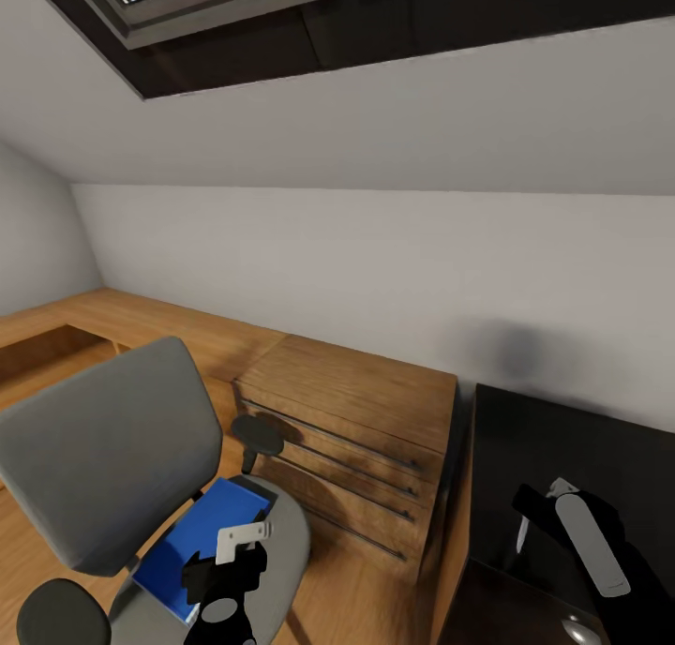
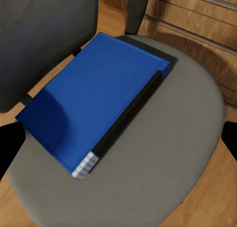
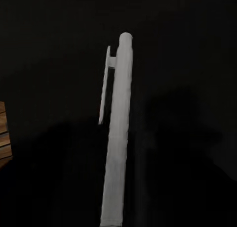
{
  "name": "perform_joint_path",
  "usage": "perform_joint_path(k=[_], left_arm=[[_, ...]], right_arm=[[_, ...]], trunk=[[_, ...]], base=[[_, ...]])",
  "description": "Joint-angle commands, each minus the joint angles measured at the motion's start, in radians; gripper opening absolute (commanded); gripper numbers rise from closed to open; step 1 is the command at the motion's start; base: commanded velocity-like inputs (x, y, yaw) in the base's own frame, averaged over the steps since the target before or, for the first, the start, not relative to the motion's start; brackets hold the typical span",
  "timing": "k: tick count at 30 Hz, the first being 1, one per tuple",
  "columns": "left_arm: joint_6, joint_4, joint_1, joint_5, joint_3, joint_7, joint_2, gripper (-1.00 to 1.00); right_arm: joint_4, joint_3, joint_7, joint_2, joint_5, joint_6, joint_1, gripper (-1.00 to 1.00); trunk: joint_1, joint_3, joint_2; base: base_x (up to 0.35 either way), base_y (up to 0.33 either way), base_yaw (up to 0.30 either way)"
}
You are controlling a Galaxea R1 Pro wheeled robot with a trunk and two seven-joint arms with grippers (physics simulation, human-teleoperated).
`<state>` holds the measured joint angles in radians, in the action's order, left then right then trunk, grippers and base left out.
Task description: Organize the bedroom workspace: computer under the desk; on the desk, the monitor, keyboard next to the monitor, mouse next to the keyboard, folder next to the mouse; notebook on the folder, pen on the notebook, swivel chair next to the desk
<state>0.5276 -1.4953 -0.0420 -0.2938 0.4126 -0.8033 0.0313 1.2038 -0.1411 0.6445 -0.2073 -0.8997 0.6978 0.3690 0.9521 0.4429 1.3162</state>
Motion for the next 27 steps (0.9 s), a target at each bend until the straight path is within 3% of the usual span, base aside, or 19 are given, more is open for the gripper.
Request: perform_joint_path(k=[1, 17, 20, 21, 27], left_arm=[[0.003, -0.001, -0.001, -0.007, 0.002, -0.008, 0.0, 1.0], [0.003, -0.002, -0.001, -0.007, 0.002, -0.008, -0.001, 1.0], [0.003, -0.002, -0.001, -0.007, 0.002, -0.008, -0.001, 1.0], [0.003, -0.002, -0.001, -0.007, 0.002, -0.008, -0.001, 1.0], [0.003, -0.008, -0.001, -0.008, -0.001, -0.008, -0.003, 1.0]], right_arm=[[0.002, 0.0, 0.009, 0.0, -0.01, 0.002, 0.001, 1.0], [0.009, -0.001, 0.009, -0.001, -0.01, 0.0, 0.001, 1.0], [0.05, -0.002, 0.01, -0.001, -0.01, -0.001, 0.001, 1.0], [0.128, -0.003, 0.014, 0.005, -0.009, -0.002, -0.002, 1.0], [0.206, 0.001, 0.06, 0.054, -0.008, -0.001, -0.004, 1.0]], trunk=[[0.0, 0.001, 0.001], [0.0, 0.001, 0.001], [0.0, 0.001, 0.001], [0.0, 0.001, 0.001], [0.0, 0.001, 0.001]], base=[[0.0, 0.0, 0.0], [0.0, 0.0, 0.0], [0.0, 0.0, 0.0], [0.0, 0.0, 0.0], [0.0, 0.0, 0.001]])
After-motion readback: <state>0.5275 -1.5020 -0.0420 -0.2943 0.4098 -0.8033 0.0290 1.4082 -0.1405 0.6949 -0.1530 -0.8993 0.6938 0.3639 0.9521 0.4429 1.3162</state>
